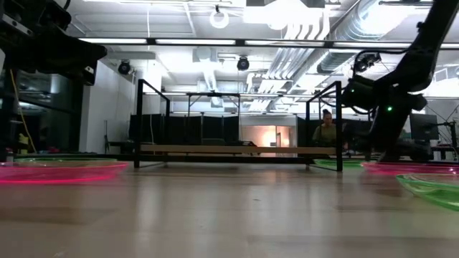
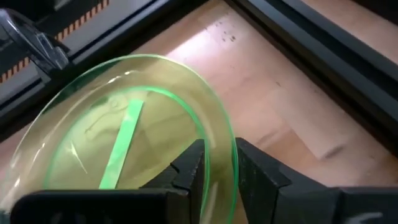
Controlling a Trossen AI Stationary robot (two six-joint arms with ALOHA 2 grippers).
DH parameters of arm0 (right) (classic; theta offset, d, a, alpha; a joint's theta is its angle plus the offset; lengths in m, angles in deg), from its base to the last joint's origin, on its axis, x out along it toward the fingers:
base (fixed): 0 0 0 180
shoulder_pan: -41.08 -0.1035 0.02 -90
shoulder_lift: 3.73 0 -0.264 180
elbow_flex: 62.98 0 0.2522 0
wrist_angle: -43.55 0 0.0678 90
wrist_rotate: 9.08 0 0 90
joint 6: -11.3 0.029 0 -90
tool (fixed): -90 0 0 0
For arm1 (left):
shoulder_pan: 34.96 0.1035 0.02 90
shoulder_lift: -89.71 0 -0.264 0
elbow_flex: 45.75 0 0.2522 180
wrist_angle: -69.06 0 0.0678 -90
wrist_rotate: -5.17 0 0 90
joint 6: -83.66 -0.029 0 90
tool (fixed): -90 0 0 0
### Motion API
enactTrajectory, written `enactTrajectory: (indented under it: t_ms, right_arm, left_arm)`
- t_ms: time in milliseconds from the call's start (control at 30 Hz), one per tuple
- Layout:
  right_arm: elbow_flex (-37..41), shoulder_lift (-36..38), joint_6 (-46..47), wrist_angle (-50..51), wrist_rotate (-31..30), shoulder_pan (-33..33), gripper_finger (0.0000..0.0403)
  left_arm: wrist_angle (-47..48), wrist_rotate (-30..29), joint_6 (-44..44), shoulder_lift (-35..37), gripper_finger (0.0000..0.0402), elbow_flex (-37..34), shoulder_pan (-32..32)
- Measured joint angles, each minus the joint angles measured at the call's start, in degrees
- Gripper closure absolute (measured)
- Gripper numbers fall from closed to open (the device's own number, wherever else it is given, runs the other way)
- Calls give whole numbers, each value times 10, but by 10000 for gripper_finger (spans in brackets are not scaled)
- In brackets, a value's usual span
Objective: Place and stack plates onto a shelf
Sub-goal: Put the top right green plate on the shelf
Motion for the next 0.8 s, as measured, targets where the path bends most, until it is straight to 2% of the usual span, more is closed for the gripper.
enactTrajectory:
  t_ms: [133, 267, 367, 567, 800]
  right_arm:
    - [-12, -44, -1, -27, -25, -1, 329]
    - [-15, -55, -1, -27, -38, -6, 385]
    - [-14, -45, -2, -24, -38, -8, 391]
    - [-12, 14, -35, -5, -16, -8, 401]
    - [-12, 125, -42, 96, -32, -8, 403]
  left_arm:
    - [0, 0, 0, 0, 401, 0, 0]
    - [0, 0, 0, 0, 401, 0, 0]
    - [0, 0, 0, 0, 401, 0, 0]
    - [0, 0, 0, 0, 401, 0, 0]
    - [0, 0, 0, 0, 401, 0, 0]
